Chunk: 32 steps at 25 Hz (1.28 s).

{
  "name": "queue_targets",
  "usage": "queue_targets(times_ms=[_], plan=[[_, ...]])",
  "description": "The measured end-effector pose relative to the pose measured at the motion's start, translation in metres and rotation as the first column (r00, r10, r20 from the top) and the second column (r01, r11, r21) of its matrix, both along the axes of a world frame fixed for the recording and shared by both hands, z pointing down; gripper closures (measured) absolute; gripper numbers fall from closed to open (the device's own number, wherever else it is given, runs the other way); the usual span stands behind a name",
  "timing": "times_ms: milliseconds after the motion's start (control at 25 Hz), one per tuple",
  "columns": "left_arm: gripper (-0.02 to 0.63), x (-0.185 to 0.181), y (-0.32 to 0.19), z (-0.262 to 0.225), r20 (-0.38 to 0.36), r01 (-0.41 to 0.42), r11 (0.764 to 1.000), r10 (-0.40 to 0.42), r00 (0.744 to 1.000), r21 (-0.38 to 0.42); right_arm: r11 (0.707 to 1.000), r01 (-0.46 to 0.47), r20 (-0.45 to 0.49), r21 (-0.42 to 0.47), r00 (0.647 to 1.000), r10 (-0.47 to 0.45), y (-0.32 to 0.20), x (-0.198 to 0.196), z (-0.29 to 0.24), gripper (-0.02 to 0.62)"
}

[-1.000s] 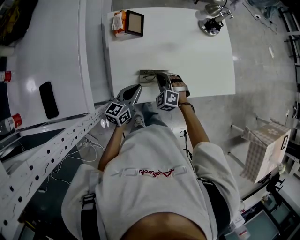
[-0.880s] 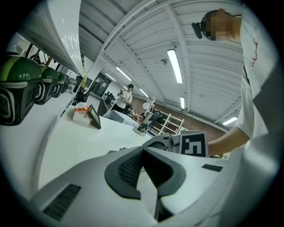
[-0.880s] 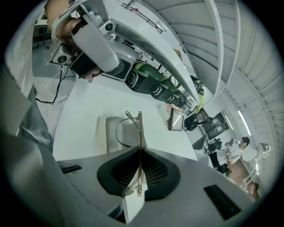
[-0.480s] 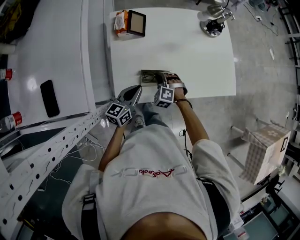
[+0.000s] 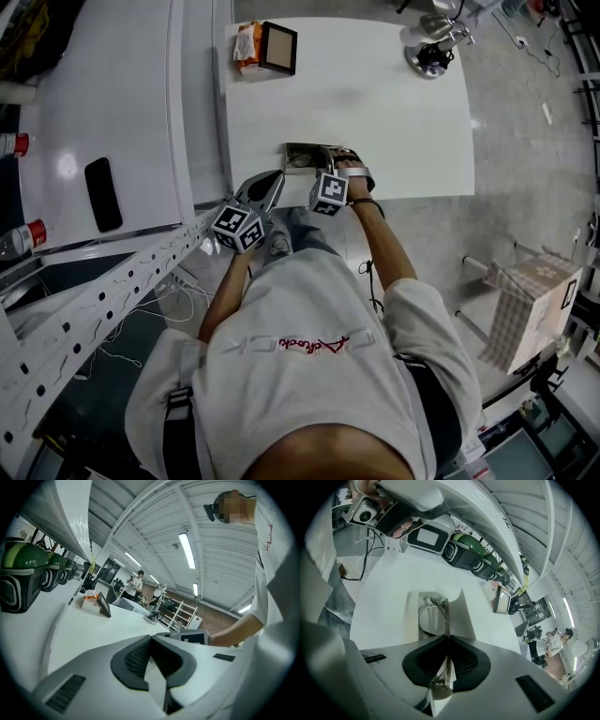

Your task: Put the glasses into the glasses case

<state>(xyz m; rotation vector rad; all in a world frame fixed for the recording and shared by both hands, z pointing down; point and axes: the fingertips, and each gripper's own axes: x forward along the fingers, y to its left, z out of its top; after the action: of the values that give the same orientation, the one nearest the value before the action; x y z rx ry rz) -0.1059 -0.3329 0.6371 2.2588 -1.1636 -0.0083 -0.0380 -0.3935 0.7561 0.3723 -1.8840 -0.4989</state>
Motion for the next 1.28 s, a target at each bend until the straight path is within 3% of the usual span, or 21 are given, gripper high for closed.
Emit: queue_targets(times_ms=[400,760,1280], plan=[[0.58,0.004,0.003,-0.005,0.003,-0.02,1.0,0.02,1.0,0.02,1.0,0.01,0.03,-0.003,1.0,-0.01,0.005,-0.001,-0.009,0.544],[0.581,0.01,0.011,-0.018,0.003,-0.041,0.998,0.04,0.999,0.051,0.998,-0.029,0.046,0.051,0.999,0.027,0.014,0.004,-0.026,0.541],[0.581,0.027,0.031,-0.047,0.023,-0.121,0.982,0.119,0.993,0.144,0.986,-0.141,0.097,0.091,0.986,0.132,0.053,0.021,-0.055,0.592]])
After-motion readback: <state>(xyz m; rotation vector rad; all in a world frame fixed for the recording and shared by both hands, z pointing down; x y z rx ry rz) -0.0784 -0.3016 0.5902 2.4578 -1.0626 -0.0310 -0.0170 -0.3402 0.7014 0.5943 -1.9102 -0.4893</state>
